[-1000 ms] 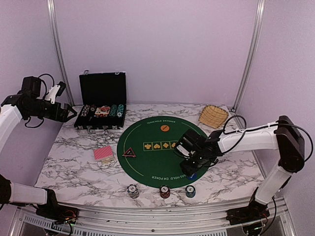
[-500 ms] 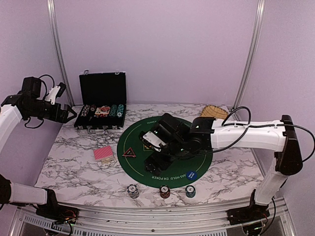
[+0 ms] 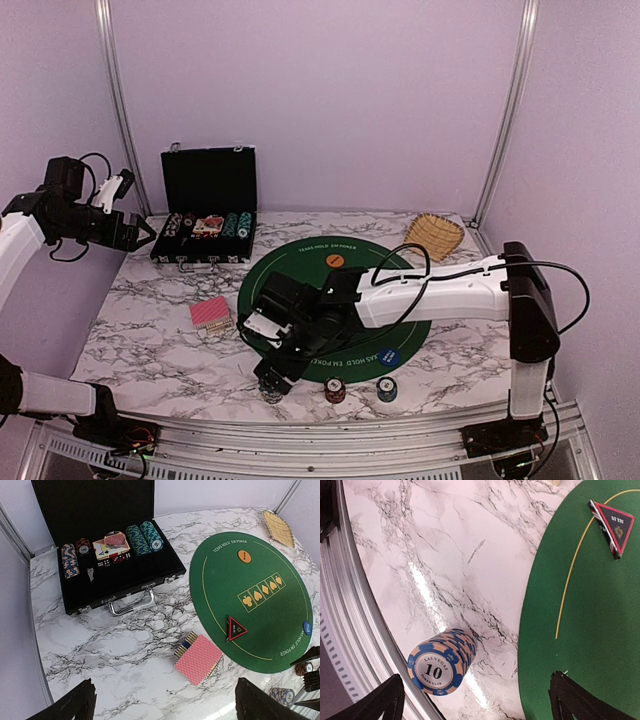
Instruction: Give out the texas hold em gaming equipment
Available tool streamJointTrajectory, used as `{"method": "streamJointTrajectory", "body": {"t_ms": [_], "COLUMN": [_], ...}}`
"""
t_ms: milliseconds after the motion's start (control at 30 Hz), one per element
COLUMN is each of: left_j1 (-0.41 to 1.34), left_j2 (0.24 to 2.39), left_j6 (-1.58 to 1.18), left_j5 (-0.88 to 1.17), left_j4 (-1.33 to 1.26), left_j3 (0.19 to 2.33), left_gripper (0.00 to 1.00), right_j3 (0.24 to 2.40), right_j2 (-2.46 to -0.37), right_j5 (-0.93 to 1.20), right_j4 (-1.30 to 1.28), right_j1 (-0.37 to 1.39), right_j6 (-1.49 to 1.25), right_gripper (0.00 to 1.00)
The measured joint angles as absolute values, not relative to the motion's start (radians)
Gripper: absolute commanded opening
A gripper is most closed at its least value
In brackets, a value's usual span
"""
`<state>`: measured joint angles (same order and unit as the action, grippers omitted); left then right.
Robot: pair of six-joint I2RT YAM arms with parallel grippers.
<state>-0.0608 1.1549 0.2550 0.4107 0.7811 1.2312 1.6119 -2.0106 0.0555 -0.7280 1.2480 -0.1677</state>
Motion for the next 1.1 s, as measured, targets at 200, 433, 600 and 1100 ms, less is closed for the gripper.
{"method": "streamJointTrajectory", "body": {"t_ms": [200, 433, 600, 1100], "left_j1": [-0.061, -0.061, -0.061, -0.061], "left_j2": [1.155, 1.155, 1.155, 1.155], "left_j6": [0.257, 0.263, 0.268, 0.278], "left_j5": [0.411, 0.41, 0.41, 0.398], "left_j4": [0.785, 0.786, 0.786, 0.792], "left_j3": [1.231, 1.231, 1.231, 1.231], "left_gripper": [0.99, 0.99, 0.99, 0.99], "right_j3": [1.635, 1.647, 1.657, 1.692], "right_j2": [-2.017, -2.053, -2.083, -2.123], "right_j5": [0.089, 0.107, 0.107, 0.104], "right_j4": [-0.73, -0.73, -0.731, -0.735], "right_j1": [1.25, 1.259, 1.263, 1.294], "right_j6": [-0.152, -0.138, -0.129, -0.104], "right_gripper": [0.99, 0.93, 0.86, 0.63]}}
